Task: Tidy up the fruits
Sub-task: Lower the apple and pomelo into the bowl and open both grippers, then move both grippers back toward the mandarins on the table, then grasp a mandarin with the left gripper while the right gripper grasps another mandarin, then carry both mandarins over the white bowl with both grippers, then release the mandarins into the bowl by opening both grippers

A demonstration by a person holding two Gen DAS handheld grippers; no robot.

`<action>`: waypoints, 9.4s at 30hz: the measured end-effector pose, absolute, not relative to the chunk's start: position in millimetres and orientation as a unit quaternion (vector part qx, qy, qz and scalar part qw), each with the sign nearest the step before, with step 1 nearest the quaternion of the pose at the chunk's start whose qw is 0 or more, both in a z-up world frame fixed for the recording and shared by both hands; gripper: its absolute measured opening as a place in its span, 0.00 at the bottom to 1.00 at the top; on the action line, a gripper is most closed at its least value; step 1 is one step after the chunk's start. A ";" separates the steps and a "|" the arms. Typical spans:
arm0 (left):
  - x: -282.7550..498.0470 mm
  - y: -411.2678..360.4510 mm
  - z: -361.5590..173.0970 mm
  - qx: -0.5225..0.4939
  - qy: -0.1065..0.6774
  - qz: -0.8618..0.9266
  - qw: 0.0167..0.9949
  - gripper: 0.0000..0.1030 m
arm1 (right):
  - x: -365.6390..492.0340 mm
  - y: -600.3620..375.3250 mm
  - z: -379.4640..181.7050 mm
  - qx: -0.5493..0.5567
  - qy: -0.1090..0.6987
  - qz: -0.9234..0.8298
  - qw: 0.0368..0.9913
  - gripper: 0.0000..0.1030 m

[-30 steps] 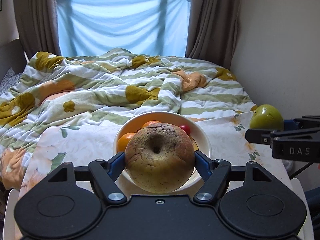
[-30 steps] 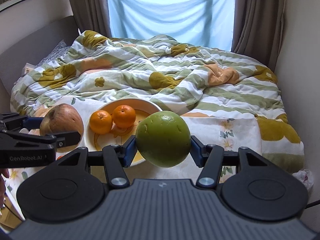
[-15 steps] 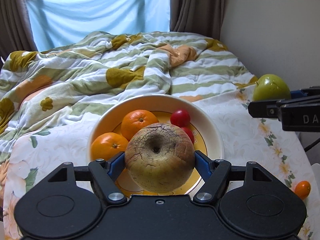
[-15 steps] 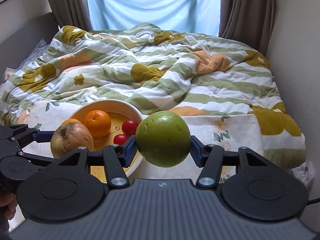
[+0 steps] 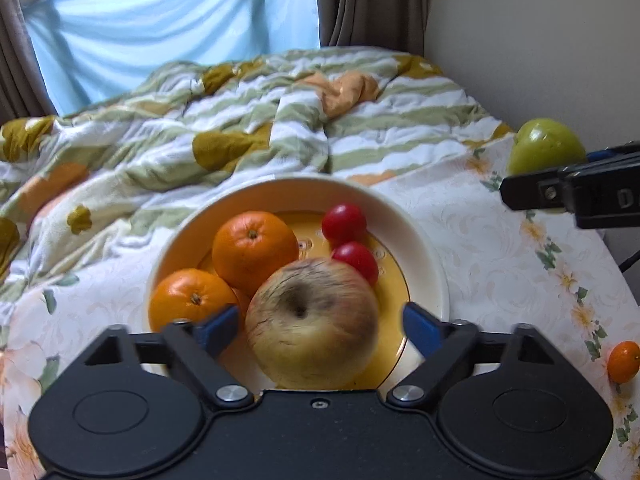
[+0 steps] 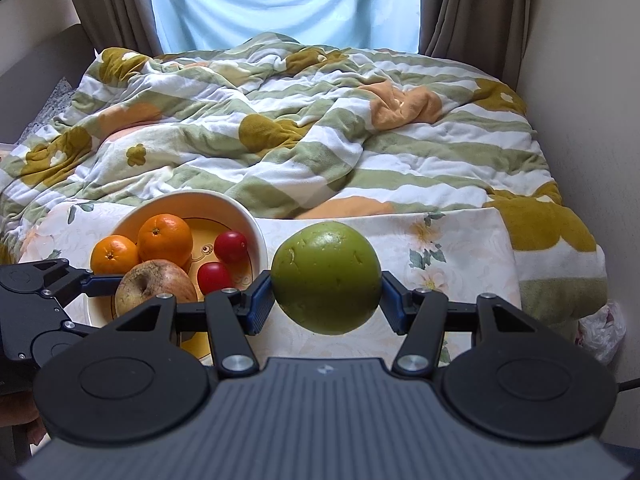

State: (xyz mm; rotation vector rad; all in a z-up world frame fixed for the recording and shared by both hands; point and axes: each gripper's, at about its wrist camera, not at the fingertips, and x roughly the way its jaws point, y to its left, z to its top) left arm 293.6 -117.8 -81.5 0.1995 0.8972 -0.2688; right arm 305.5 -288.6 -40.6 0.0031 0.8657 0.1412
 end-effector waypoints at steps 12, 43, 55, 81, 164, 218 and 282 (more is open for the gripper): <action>264.1 -84.5 -48.1 0.053 0.414 -0.112 0.902 1.00 | 312.1 -270.2 -40.9 -0.006 0.419 0.105 0.902 0.69; 230.6 -54.4 -38.7 0.025 0.413 -0.073 0.907 1.00 | 347.6 -225.3 -71.7 0.034 0.430 0.121 0.894 1.00; 201.0 -57.8 -20.7 0.031 0.386 -0.059 0.920 1.00 | 322.4 -231.6 -48.0 0.022 0.420 0.114 0.900 1.00; 64.1 -68.4 17.9 0.033 0.326 -0.042 0.944 1.00 | 149.8 -281.6 32.8 0.006 0.340 0.110 0.934 1.00; 137.2 -15.6 -87.5 0.075 0.398 -0.075 0.911 0.39 | 147.7 -324.2 -111.2 0.017 0.407 -0.074 0.910 0.51; 316.9 -55.2 -12.7 0.006 0.419 -0.032 0.907 0.39 | 340.9 -235.2 7.2 -0.027 0.383 0.183 0.905 0.51; 281.7 -31.1 -28.5 0.008 0.416 -0.015 0.909 0.98 | 394.8 -178.4 -54.4 -0.049 0.417 0.186 0.888 1.00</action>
